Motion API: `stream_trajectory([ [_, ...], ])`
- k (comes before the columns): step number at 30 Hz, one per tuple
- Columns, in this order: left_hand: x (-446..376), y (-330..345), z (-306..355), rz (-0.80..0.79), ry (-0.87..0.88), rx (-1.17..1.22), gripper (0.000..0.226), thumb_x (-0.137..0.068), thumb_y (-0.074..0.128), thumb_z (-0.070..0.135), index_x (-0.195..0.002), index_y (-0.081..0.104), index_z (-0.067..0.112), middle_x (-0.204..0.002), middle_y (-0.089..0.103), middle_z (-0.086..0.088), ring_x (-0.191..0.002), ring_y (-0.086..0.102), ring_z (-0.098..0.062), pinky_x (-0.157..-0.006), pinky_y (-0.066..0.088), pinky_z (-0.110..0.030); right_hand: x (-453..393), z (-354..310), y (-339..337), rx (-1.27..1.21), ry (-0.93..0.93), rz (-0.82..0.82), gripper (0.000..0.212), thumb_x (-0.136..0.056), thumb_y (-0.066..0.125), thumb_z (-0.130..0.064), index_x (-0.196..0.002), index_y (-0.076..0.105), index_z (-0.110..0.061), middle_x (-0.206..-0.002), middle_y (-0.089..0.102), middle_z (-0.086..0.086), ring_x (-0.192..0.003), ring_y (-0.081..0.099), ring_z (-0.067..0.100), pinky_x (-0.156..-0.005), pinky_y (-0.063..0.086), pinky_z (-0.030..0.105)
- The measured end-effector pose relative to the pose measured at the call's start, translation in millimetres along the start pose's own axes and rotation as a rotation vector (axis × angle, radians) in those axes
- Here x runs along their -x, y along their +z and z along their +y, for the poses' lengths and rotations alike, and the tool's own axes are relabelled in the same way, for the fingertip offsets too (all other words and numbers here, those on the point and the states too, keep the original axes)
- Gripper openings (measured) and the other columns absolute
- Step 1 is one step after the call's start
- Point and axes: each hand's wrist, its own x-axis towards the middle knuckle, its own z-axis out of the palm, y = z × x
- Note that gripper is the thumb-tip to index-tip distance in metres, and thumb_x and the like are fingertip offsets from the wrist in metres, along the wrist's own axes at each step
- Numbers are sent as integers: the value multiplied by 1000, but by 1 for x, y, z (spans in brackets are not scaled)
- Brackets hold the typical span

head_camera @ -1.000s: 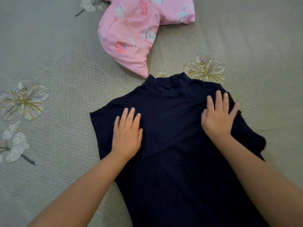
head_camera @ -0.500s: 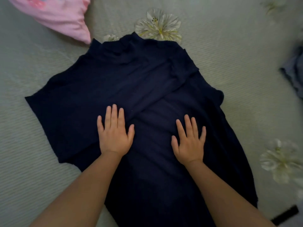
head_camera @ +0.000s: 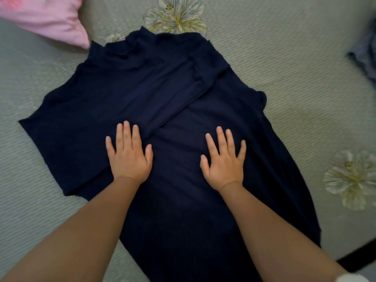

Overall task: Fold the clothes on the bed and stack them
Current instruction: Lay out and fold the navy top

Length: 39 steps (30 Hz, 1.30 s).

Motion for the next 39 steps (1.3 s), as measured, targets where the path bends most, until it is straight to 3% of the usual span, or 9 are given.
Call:
stream_trajectory([
  [5, 10, -10, 21, -73, -133, -107, 59, -97, 24, 35, -146, 4, 7, -155, -5, -10, -142, -8, -22, -112, -4, -44, 1, 5, -10, -145, -54, -80, 56, -95, 25, -42, -146, 9, -27, -156, -6, -2, -142, -11, 17, -106, -21, 43],
  [9, 27, -18, 66, -3, -110, 45, 60, -96, 37, 31, -144, 16, 3, -154, 6, -15, -142, 0, -27, -113, 2, -44, 7, 46, -48, -752, -78, 117, 40, -87, 45, -15, -121, 54, 2, -131, 50, 19, -123, 43, 27, -105, 14, 19],
  [12, 32, -12, 107, -86, -102, 101, 71, -94, 35, 45, -146, 6, 6, -155, -2, -12, -142, -7, -24, -114, -1, -40, 2, 105, -67, -601, 108, 308, 32, -81, 54, -3, -110, 58, 8, -108, 59, 24, -104, 54, 35, -93, 30, 22],
  [16, 33, 8, 134, -275, -190, 22, 93, -84, 31, 65, -144, -12, 8, -152, -18, -12, -140, -18, -25, -113, -5, -41, -21, 156, -68, -386, 204, -21, 44, -84, 62, -20, -122, 51, 0, -116, 55, 17, -111, 48, 29, -93, 31, 28],
  [23, 28, -4, 140, -312, -224, -64, 97, -80, 34, 69, -145, -9, 10, -154, -13, -11, -141, -12, -25, -114, 1, -45, -62, 159, -90, -223, 135, -393, 19, -88, 56, -21, -86, 63, -3, -93, 66, 15, -89, 60, 28, -65, 39, 26],
  [29, 4, -38, 157, -461, -242, -189, 108, -72, 57, 67, -142, 2, 7, -151, 4, -17, -140, 6, -30, -113, 18, -41, -116, 193, -177, -206, 299, 160, 18, -89, 47, -12, -91, 58, 1, -98, 62, 26, -92, 57, 38, -72, 39, 37],
  [34, -19, -64, 165, -578, -178, -359, 96, -72, 59, 66, -135, 19, 6, -135, 29, -11, -123, 35, -25, -96, 38, -32, -155, 194, -233, -338, 61, 570, 19, -90, 46, -7, -93, 57, 9, -95, 59, 29, -87, 55, 39, -71, 29, 36],
  [37, -36, -70, 162, -513, -154, -294, 63, -82, 48, 63, -120, 42, 13, -121, 45, -6, -106, 49, -20, -76, 41, -28, -134, 194, -218, -358, -69, 648, 11, -79, 54, 3, -73, 57, 11, -71, 56, 29, -67, 55, 39, -63, 30, 35],
  [39, -46, -72, 163, -281, -93, -190, 49, -87, 41, 58, -102, 53, 13, -106, 55, -5, -92, 54, -19, -63, 39, -27, -104, 204, -187, -284, -126, 539, 6, -70, 60, 9, -65, 57, 9, -64, 53, 25, -61, 54, 37, -59, 35, 38],
])
